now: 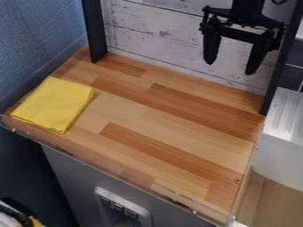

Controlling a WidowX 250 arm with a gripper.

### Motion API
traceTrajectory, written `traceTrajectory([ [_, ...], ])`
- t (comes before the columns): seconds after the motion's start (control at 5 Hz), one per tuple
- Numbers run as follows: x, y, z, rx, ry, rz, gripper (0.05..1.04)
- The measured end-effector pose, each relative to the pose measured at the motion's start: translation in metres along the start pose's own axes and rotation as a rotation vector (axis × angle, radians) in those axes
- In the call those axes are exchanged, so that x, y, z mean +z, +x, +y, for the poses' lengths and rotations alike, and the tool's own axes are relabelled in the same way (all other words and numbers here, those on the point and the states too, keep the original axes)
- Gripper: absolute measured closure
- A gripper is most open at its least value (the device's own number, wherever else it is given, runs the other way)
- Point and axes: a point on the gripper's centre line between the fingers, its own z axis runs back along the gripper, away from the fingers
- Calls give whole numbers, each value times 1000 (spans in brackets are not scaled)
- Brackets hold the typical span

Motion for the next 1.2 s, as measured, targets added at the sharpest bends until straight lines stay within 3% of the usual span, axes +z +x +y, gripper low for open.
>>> traceTrajectory([
  [0.2, -12, -13, 33, -119, -3, 14, 87],
  [0.8, -14, -40, 139, -519, -20, -89, 85],
  [1.2, -9, -55, 199, -721, -1, -108, 85],
])
